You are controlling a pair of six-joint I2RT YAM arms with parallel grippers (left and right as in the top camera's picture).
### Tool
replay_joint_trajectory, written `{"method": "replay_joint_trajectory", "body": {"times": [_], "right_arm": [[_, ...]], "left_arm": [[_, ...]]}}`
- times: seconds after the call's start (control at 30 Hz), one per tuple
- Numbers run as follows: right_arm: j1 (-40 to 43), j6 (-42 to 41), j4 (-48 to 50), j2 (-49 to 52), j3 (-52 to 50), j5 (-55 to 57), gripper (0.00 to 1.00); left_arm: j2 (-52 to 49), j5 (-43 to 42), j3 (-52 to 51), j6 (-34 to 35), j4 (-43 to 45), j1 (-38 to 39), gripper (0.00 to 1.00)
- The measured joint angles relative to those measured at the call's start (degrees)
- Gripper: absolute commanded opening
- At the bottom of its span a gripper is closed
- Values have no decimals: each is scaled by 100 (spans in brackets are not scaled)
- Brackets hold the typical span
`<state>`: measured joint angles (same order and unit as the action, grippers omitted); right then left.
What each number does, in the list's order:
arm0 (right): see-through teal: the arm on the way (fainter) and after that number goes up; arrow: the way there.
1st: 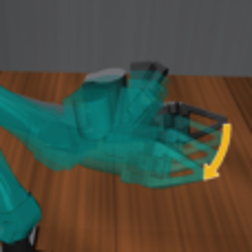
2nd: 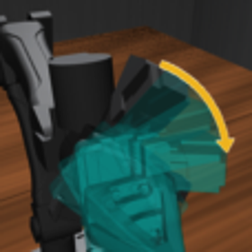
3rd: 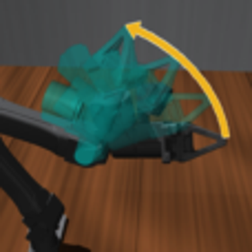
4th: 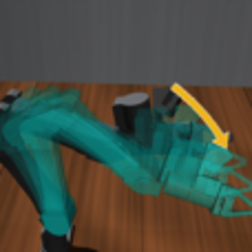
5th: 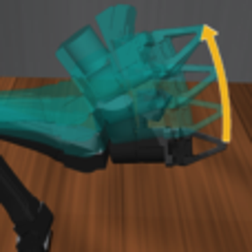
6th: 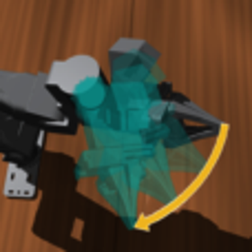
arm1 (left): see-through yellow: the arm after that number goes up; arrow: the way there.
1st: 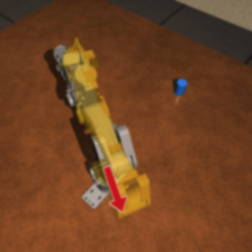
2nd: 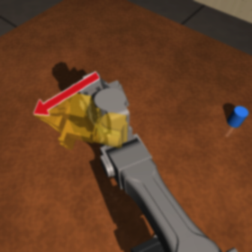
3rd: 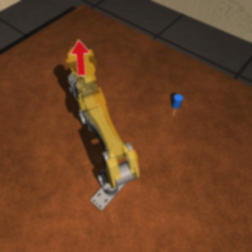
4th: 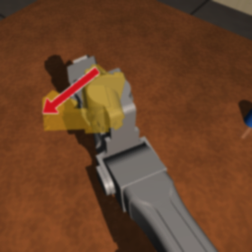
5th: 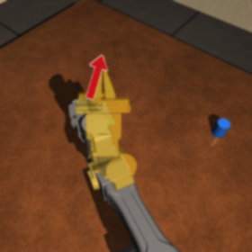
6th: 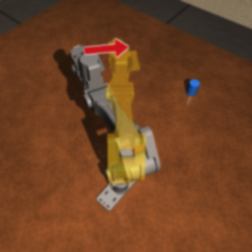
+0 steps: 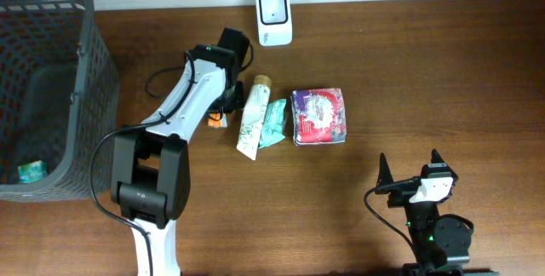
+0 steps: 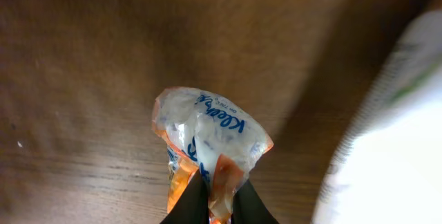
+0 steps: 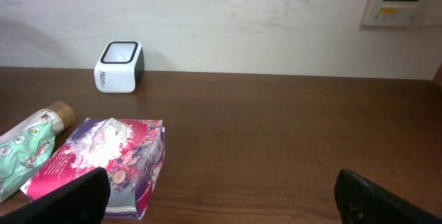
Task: Scan the item barcode
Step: 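Grasp the small orange-and-white packet and place it left of the tube, then reach the left gripper into the basket and grasp the teal packet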
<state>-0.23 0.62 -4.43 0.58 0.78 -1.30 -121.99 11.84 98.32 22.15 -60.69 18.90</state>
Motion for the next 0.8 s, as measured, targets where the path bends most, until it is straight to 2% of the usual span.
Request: {"method": "replay_joint_trajectory", "body": {"times": [0.2, 0.3, 0.33, 0.4, 0.5, 0.57, 0.63, 0.73, 0.8], "right_arm": [[0, 0, 0, 0, 0, 0, 99], [0, 2, 2, 0, 0, 2, 99], [0, 0, 0, 2, 0, 0, 99], [0, 0, 0, 0, 0, 0, 99], [0, -4, -2, -4, 0, 0, 99], [0, 0, 0, 2, 0, 0, 99], [0, 0, 0, 0, 0, 0, 98], [0, 0, 0, 0, 0, 0, 99], [0, 0, 0, 0, 0, 0, 99]], "left_arm": [[0, -98, -4, 63, 11, -4, 35], [0, -273, 603, -59, -551, -4, 40], [-2, -306, 879, -92, -815, -9, 47], [-37, -350, 1733, -136, -1425, -44, 79], [-37, -402, 3515, -181, -2048, -302, 98], [-39, -389, 4489, -221, -2229, -592, 100], [-24, -269, 5716, -221, -2369, -1115, 96], [20, 385, 6861, -223, -2511, -1987, 96], [70, 835, 7034, -225, -2625, -2452, 98]]}}
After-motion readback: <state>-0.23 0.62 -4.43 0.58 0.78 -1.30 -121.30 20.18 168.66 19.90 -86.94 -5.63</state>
